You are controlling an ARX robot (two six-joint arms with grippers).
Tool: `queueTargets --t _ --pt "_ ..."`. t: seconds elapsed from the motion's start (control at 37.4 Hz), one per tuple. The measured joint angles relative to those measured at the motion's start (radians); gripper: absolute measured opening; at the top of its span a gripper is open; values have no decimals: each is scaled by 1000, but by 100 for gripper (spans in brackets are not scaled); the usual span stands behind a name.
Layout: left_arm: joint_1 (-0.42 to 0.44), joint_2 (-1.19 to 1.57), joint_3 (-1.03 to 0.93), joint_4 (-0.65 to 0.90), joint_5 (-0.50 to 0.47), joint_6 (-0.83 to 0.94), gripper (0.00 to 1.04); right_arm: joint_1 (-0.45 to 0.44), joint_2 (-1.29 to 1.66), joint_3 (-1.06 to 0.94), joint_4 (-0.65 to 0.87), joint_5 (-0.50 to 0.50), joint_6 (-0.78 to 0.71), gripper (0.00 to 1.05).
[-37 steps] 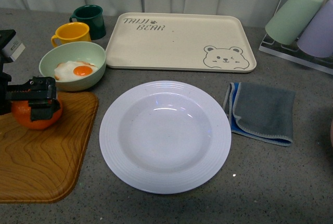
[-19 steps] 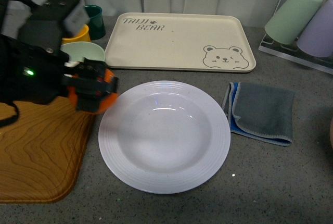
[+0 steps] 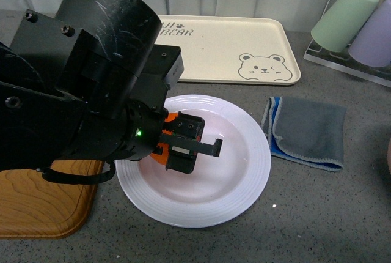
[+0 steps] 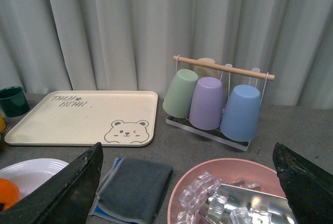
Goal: Place orange and plate with both arms
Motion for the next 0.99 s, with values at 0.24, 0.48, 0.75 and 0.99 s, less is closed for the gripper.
queueTargets --t 0.24,0.48,0.75,0.99 --pt "0 41 17 -16 -20 2 78 0 0 0 0 0 0 95" --pt "10 9 14 -16 -9 2 98 0 0 0 0 0 0 95" --pt "52 -104 -18 12 -51 -16 98 0 0 0 0 0 0 95" --pt "62 -61 -124 328 -227 53 81 0 0 0 0 -1 0 95"
